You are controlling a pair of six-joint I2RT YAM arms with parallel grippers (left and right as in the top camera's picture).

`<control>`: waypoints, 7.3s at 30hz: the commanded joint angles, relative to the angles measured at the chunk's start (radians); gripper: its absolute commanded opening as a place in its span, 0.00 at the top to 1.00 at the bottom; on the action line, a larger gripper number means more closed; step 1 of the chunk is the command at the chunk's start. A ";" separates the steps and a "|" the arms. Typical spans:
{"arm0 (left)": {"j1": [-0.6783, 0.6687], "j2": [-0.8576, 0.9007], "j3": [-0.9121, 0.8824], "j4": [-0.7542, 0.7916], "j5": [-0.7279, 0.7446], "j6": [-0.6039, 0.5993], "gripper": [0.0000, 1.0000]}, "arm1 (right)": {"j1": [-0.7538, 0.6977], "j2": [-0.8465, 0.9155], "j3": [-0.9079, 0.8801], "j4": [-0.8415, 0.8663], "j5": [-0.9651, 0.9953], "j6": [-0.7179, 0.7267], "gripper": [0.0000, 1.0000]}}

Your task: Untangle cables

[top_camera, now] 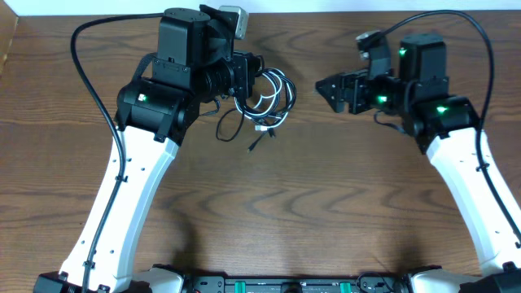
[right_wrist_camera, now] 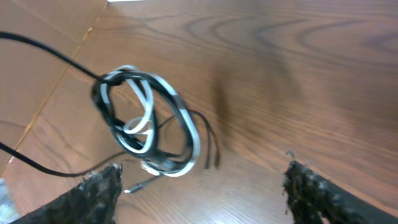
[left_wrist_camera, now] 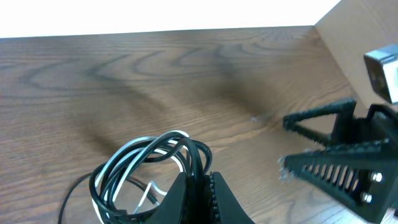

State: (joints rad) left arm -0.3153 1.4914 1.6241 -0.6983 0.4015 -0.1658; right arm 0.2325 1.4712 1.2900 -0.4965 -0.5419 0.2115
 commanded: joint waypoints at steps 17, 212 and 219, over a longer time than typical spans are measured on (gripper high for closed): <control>0.002 -0.015 0.011 0.008 0.006 -0.069 0.93 | 0.164 0.186 0.016 0.284 0.131 0.337 0.51; -0.096 0.579 -0.082 -0.265 -0.107 0.259 0.79 | -0.320 0.223 0.019 -0.293 0.158 -0.086 0.61; -0.092 0.551 -0.060 -0.275 -0.106 0.258 0.93 | -0.287 0.223 0.019 -0.288 0.157 -0.086 0.60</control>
State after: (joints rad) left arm -0.4103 2.0697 1.5455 -0.9619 0.2871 0.0864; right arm -0.0792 1.7107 1.2976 -0.7876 -0.3809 0.1364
